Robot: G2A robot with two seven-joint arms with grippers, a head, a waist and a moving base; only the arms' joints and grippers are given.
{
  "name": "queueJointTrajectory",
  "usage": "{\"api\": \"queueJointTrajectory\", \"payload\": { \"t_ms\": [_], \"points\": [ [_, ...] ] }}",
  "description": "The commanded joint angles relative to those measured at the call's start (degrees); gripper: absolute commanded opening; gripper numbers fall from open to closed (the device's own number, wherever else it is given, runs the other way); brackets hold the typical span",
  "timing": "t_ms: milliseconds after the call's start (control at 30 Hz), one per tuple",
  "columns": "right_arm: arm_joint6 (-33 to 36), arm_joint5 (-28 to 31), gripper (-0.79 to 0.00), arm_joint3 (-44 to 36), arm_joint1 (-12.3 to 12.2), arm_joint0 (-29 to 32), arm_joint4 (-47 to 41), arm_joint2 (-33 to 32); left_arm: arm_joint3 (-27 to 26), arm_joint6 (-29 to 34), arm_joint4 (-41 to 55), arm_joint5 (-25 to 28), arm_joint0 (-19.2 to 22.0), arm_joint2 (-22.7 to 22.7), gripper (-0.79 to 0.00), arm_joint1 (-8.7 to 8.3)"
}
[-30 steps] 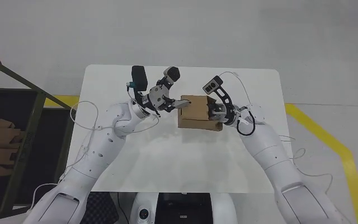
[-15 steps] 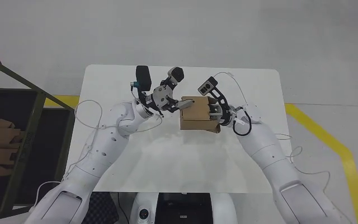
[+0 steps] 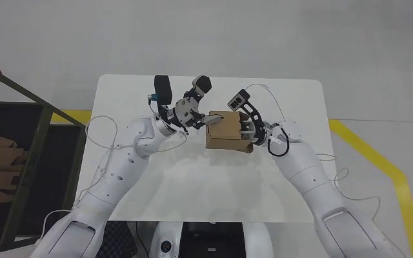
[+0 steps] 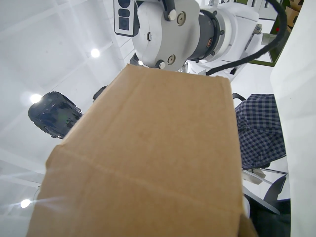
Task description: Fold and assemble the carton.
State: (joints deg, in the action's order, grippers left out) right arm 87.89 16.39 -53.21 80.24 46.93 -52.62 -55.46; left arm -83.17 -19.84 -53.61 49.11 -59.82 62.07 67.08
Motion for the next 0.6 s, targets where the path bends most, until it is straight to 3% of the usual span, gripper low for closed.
{"api": "queueJointTrajectory", "payload": {
  "t_ms": [0,567],
  "points": [
    [-0.3,0.3,-0.785,-0.1,0.0,0.1,0.8,0.0,0.0,-0.1,-0.1,0.0,-0.1,0.1,0.0,0.05],
    [-1.2,1.2,-0.785,0.9,0.5,-0.1,0.5,-1.5,-0.7,-2.9,0.4,-0.6,-1.2,3.2,0.0,0.33]
  ]
}}
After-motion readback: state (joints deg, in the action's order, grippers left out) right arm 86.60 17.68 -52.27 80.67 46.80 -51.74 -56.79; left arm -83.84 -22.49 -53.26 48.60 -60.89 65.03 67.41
